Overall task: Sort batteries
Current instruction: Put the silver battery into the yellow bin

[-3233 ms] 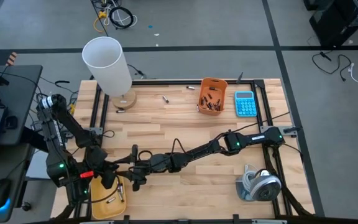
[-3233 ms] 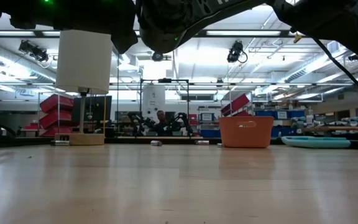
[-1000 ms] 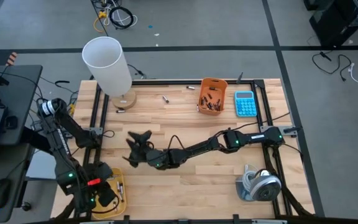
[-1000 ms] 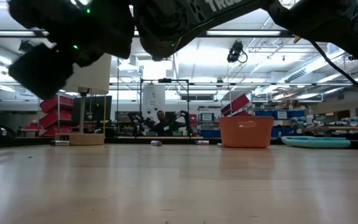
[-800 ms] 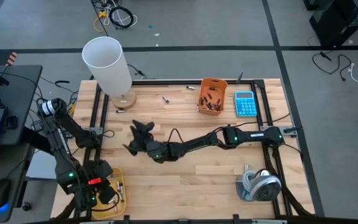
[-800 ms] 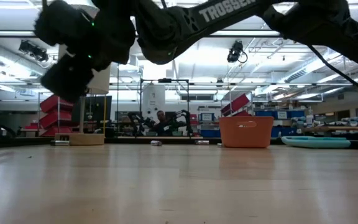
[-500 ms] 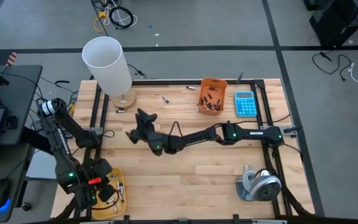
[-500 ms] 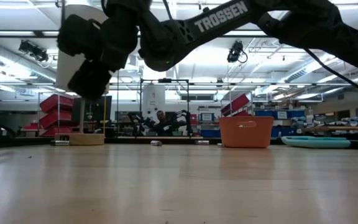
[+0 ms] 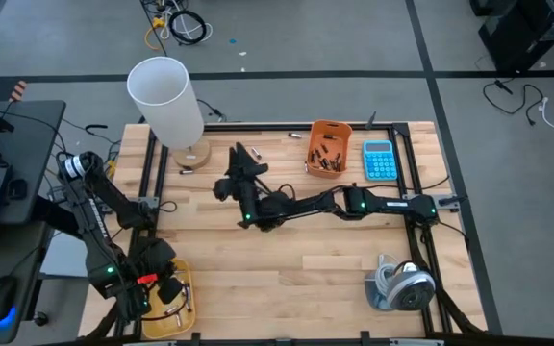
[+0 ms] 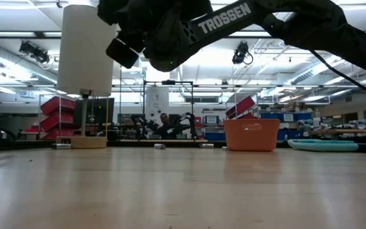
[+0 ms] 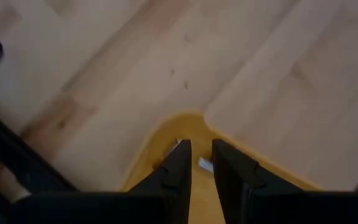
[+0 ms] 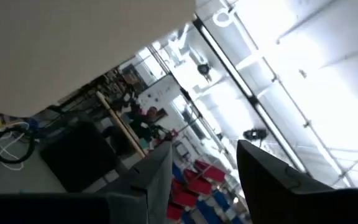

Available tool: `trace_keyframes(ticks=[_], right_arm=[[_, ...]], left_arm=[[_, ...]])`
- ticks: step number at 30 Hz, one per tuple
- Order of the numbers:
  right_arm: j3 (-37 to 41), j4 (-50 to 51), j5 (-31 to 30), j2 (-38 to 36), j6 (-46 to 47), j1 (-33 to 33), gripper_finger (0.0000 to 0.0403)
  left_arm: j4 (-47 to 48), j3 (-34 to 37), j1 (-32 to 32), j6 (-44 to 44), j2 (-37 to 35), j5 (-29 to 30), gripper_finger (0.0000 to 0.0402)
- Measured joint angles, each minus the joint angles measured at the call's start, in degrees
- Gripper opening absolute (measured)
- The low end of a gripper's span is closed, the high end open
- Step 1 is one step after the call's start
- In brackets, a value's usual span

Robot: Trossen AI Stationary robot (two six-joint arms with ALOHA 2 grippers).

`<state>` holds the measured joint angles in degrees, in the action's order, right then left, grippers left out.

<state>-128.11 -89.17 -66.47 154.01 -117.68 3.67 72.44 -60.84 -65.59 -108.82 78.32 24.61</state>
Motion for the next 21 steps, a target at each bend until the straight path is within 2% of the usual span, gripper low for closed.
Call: trace_keyframes(ticks=[6, 14, 21], right_arm=[[0.0, 0.1, 1.3, -0.3, 5.7, 0.8, 0.0163], [0.2, -0.4, 5.3, -2.1, -2.7, 1.6, 0.0162], [0.1, -0.1, 8.0, -7.9, -5.4, -3.8, 0.0162]], left_arm=[[3.7, 0.0, 0.8, 0.0, 0.0, 4.2, 0.0067], [4.6, 0.0, 2.2, 0.7, 0.0, 4.5, 0.0067], [8.0, 0.0, 2.7, 1.9, 0.0, 7.5, 0.0067]])
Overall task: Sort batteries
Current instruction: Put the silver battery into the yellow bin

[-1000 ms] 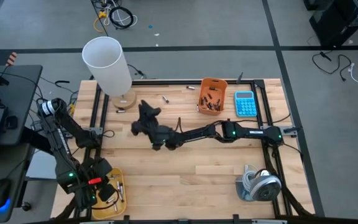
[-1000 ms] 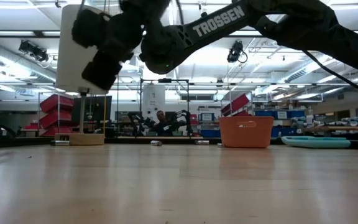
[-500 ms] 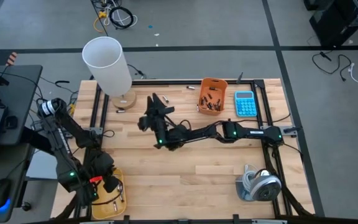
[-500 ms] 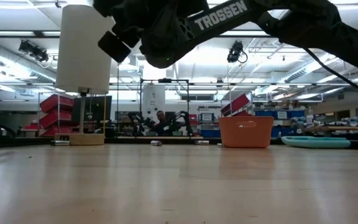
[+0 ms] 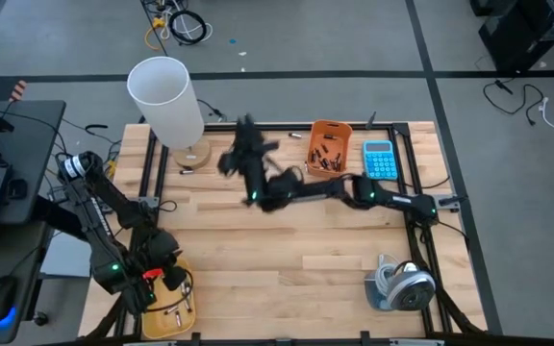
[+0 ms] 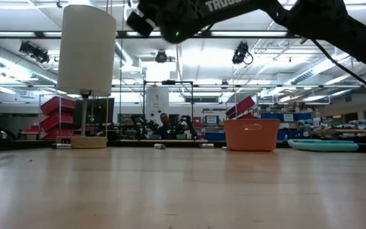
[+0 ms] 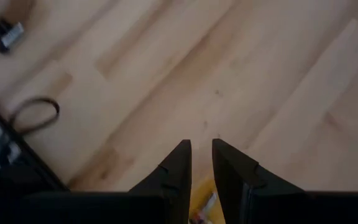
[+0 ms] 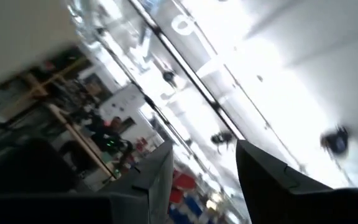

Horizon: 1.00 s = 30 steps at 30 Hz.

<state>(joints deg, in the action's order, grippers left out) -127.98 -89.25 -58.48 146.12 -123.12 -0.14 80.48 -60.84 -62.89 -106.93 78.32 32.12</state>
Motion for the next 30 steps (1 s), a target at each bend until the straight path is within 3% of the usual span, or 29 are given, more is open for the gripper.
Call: trace_keyframes(ticks=[4, 8, 11, 15, 19, 23, 26, 30], right_arm=[[-0.1, 0.2, -1.8, -5.3, 7.7, -3.6, 0.0162], [-0.2, 7.7, -5.8, -7.3, 20.0, -4.5, 0.0162], [-0.1, 22.2, -5.9, -7.5, 34.2, -3.2, 0.0162], [-0.1, 45.4, -0.7, -7.5, 52.8, -0.5, 0.0162], [0.0, 66.0, 8.0, -7.5, 71.7, 3.8, 0.0162], [0.0, 82.5, 16.2, -7.5, 85.0, 8.3, 0.0161], [0.0, 91.1, 29.5, -7.5, 94.9, 10.5, 0.0154], [0.0, 94.9, 48.7, -7.6, 103.7, 8.9, 0.0132]], left_arm=[[4.6, 0.0, 0.2, 1.8, 0.0, 7.9, 0.0067], [9.6, 0.0, 1.6, 2.8, -0.1, 16.3, 0.0067], [9.5, -0.1, 3.2, 9.6, -0.9, 24.3, 0.0067], [9.5, -1.0, 5.2, 12.8, -0.9, 32.8, 0.0067], [9.5, -1.1, 5.5, 14.6, -0.9, 33.9, 0.0067], [9.5, -1.1, 5.5, 16.6, -0.9, 31.9, 0.0067], [9.0, -0.8, 5.5, 16.8, -0.8, 31.0, 0.0067], [7.3, 0.9, 5.2, 16.8, -0.7, 30.0, 0.0067]])
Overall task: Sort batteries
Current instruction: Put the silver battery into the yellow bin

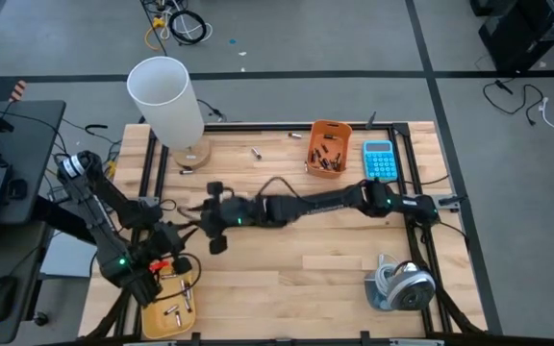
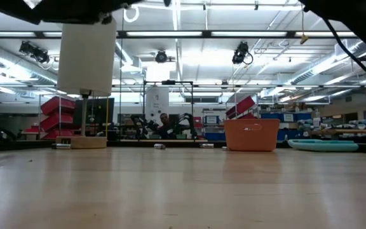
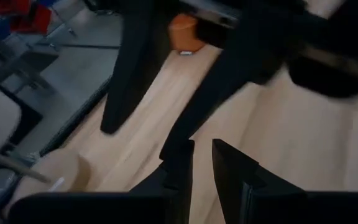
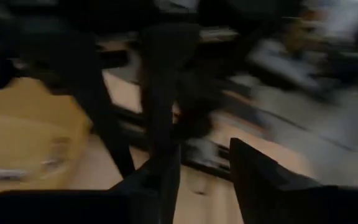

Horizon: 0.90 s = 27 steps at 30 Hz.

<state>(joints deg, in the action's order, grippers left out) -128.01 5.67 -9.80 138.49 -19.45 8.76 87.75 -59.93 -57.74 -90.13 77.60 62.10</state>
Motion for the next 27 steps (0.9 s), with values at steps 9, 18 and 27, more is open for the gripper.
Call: trace_keyframes(ticks=[9, 18, 27], right_arm=[[0.0, 2.8, 22.8, -0.4, 4.4, -2.4, 0.007], [0.1, 23.7, 17.9, -6.3, -3.3, -4.6, 0.002], [0.0, 40.1, 17.4, -14.1, -3.9, -13.6, 0.0003]], left_arm=[[-9.2, 2.8, -2.6, 7.7, 0.1, 1.9, 0.0067], [-17.7, 2.5, -7.3, 18.8, -0.1, -3.8, 0.0066], [-16.5, 2.4, -8.3, 19.2, 0.0, 0.9, 0.0051]])
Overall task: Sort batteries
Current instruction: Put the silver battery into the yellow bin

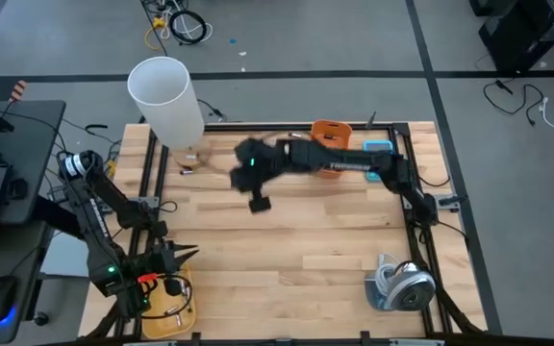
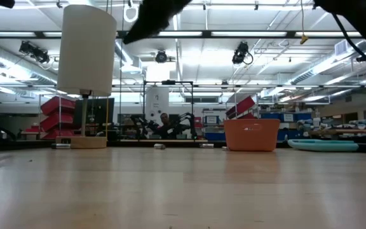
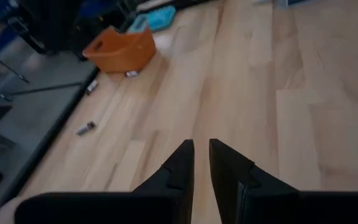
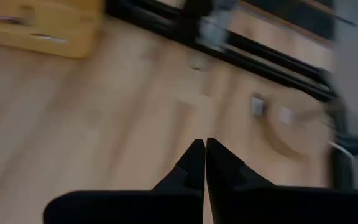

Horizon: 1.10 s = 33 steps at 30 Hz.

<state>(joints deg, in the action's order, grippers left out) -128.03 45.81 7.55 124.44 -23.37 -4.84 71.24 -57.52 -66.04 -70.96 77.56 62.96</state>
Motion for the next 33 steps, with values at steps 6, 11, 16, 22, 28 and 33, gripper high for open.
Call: trace_keyframes(ticks=[6, 11, 16, 22, 28, 33], right_arm=[[-0.2, -2.0, -0.4, 1.5, 2.4, -7.4, 0.0001], [0.1, -1.2, -7.0, 6.4, 18.1, -14.3, 0.0001], [-0.1, -0.1, -8.1, 10.5, 30.4, -18.4, 0.0006], [0.0, 0.4, -7.8, 13.1, 34.0, -18.9, 0.002], [0.0, 1.6, -10.6, 13.2, 34.9, -18.3, 0.0052], [0.0, 3.8, -9.8, 12.9, 35.7, -18.2, 0.0089]], left_arm=[[1.0, 0.0, 0.0, -0.8, 0.0, 2.4, 0.0049], [4.1, 0.2, 0.0, -2.6, 0.0, 2.8, 0.0048], [8.2, 2.7, 0.0, -7.3, 0.0, 3.8, 0.0048], [9.8, 6.1, 0.1, -10.9, 0.0, 3.9, 0.0048], [11.1, 7.3, 0.1, -12.1, 0.1, 4.3, 0.0048], [11.0, 7.3, 0.1, -13.2, 0.1, 4.4, 0.0048]])
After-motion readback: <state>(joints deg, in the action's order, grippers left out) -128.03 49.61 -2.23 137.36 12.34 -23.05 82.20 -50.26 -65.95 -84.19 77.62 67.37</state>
